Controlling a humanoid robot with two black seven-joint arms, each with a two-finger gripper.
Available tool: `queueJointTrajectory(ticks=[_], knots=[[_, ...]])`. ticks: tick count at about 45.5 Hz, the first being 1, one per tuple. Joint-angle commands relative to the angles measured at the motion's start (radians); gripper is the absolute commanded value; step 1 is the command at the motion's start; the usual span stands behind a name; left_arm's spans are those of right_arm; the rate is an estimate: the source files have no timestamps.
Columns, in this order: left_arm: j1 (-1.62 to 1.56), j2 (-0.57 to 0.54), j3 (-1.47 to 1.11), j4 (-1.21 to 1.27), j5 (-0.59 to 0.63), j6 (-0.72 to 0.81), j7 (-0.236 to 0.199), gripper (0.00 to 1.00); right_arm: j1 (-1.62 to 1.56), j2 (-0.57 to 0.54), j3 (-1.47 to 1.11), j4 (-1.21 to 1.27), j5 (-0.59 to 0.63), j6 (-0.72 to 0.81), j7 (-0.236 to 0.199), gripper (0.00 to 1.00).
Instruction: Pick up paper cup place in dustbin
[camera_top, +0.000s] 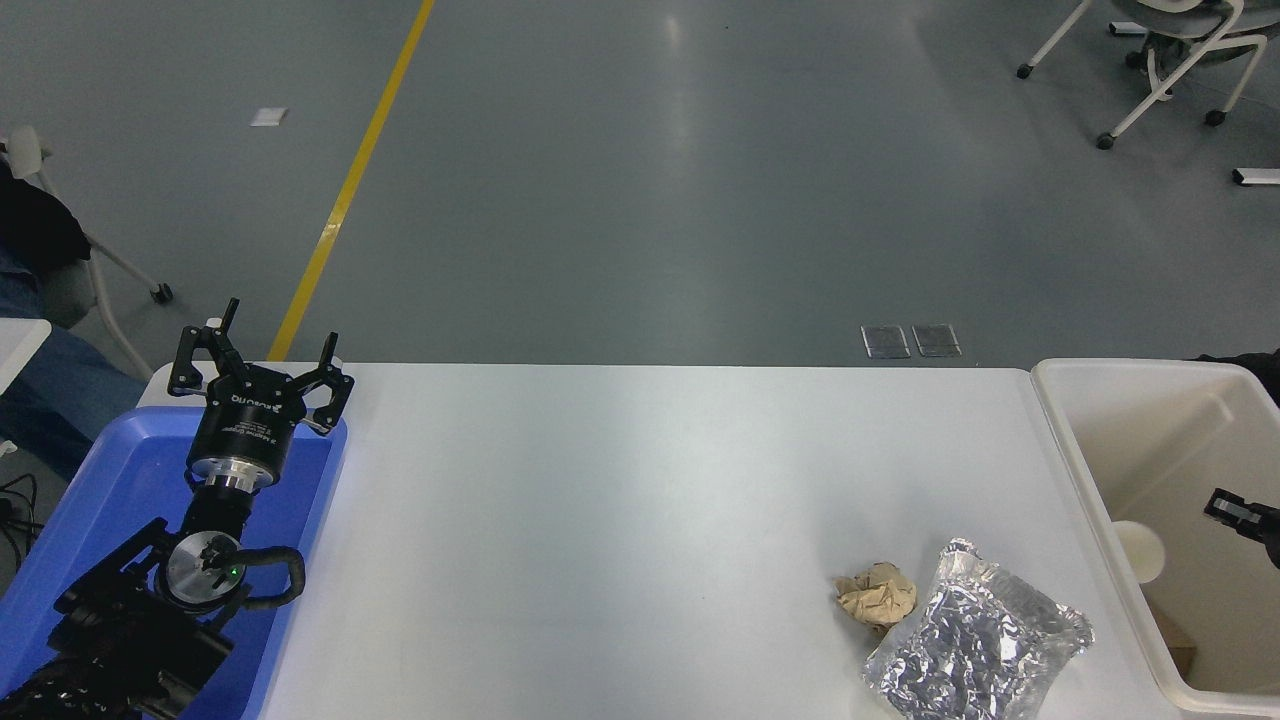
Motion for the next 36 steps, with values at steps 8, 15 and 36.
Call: queueJointTrajectory(ticks=[8, 15, 36], knots=[[-0.001, 0.0, 0.002, 0.0, 0.002, -0.005, 0.003, 1.0, 0.567, -0.208, -0.436, 0.495, -0.126, 0.097, 0.004, 1.0], [-0.001, 0.0, 0.002, 0.0, 0.002, -0.005, 0.005, 1.0, 0.929, -0.209, -0.657, 0.702, -0.06, 0.252, 0.008, 1.0], [0.002, 0.0, 0.0, 0.0, 0.0, 0.0, 0.0, 1.0, 1.53, 0.185, -0.909, 1.126, 0.465, 0.634, 0.004, 1.0]])
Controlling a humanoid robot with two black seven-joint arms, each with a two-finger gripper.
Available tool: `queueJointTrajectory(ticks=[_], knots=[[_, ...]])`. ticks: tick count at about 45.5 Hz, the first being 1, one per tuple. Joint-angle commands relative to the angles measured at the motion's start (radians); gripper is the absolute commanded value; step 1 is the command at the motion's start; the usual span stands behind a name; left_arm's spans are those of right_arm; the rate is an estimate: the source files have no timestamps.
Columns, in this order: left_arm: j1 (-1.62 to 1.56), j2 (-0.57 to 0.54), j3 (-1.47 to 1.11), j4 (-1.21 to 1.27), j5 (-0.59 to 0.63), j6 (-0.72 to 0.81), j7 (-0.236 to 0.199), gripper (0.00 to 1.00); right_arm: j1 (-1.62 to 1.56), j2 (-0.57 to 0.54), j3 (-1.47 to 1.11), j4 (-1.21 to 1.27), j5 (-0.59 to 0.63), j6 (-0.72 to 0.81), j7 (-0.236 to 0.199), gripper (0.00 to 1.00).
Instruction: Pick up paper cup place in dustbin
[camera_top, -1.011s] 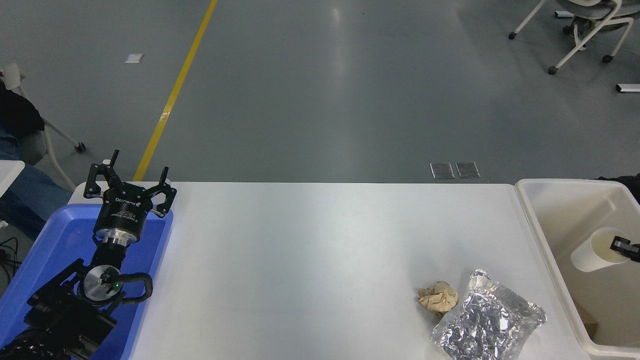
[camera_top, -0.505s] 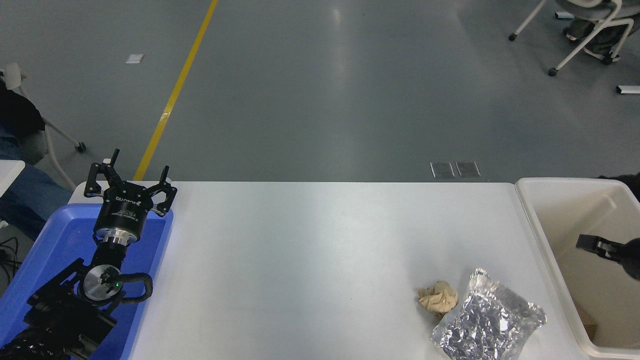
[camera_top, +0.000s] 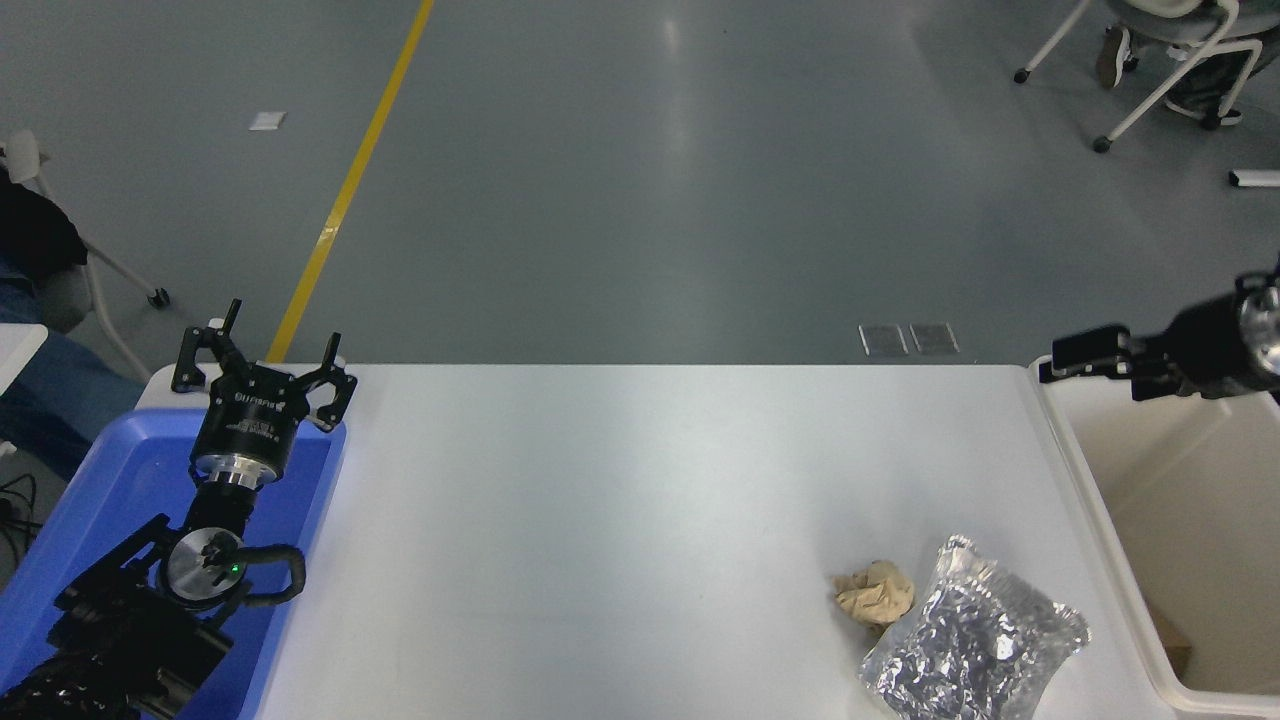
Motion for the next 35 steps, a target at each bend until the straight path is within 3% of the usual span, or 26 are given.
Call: queueJointTrajectory(ticks=[1, 15, 35], knots=[[0.001, -0.001, -0.002, 0.0, -0.002, 0.004, -0.003, 1.0, 0.301, 0.228, -0.113, 0.244, 0.247, 0.187, -0.002, 1.0], [0.001, -0.001, -0.002, 0.0, -0.002, 0.005, -0.003, 1.0, 0.391, 0.461, -0.093, 0.251, 0.442, 0.207, -0.002, 1.0], [0.001, -0.001, -0.002, 0.0, -0.003, 0.005, -0.003, 1.0, 0.425, 0.41, -0.099, 0.212, 0.45, 0.207, -0.002, 1.0]])
